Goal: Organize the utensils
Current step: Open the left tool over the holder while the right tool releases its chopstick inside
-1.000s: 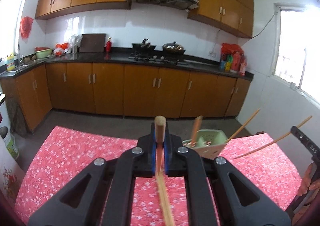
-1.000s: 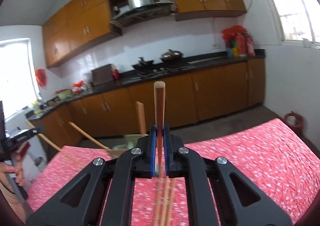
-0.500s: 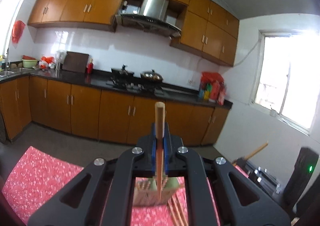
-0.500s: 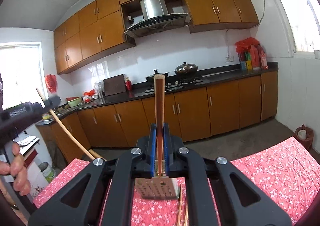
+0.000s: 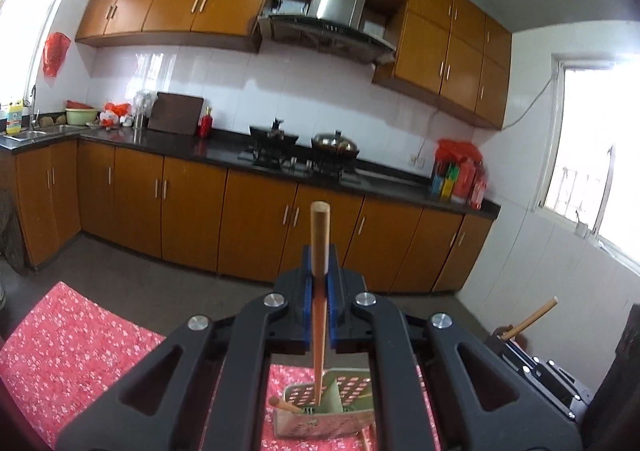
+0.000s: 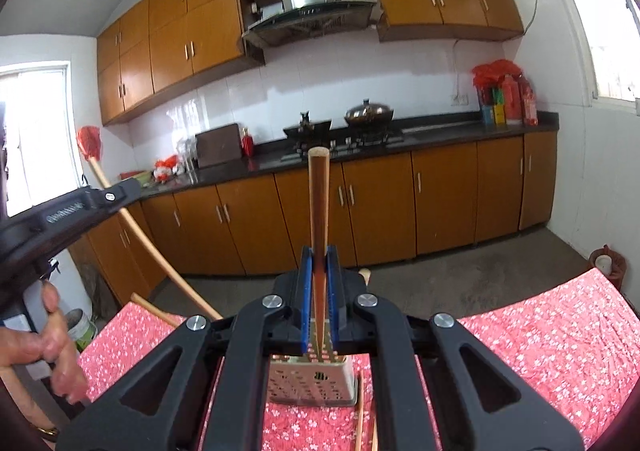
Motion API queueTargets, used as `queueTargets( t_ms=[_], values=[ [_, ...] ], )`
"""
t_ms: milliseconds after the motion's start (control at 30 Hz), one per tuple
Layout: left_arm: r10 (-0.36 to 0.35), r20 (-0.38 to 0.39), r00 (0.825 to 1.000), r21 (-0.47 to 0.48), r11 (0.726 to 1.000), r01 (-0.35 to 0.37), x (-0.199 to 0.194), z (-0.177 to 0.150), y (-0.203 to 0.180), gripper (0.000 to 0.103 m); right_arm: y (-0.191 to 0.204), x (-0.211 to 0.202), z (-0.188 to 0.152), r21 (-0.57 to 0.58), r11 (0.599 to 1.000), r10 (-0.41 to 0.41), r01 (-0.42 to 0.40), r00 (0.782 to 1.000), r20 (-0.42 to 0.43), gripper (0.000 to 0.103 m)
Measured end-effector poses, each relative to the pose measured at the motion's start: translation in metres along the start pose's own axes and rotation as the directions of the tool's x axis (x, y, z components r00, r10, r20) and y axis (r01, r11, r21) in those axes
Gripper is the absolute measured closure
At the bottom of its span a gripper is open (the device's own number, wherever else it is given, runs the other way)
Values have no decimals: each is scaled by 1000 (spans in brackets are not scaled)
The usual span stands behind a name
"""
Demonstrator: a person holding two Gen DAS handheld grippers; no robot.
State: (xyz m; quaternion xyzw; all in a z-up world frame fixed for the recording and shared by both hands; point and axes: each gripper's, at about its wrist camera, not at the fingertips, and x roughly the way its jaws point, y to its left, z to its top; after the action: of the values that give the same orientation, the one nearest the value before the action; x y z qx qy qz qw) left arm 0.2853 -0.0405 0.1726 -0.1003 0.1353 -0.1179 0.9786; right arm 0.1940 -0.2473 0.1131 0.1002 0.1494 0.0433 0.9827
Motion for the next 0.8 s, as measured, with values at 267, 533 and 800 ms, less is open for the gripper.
queueTargets(
  t_ms=[267,533,800],
  values=[
    [-7,-112,994,-28,1000,4,26,-28,16,85,4,9,-8,-5,1000,11,-12,997,-71,95],
    [-9,-71,997,-35,999,6,-3,-15,20,68,7,-9,2,6,1000,5,-5,999,-38,92],
    [28,-91,995,-33,999,-31,-47,-9,44,65,-13,-58,4,31,999,-37,37,999,17,91]
  ],
)
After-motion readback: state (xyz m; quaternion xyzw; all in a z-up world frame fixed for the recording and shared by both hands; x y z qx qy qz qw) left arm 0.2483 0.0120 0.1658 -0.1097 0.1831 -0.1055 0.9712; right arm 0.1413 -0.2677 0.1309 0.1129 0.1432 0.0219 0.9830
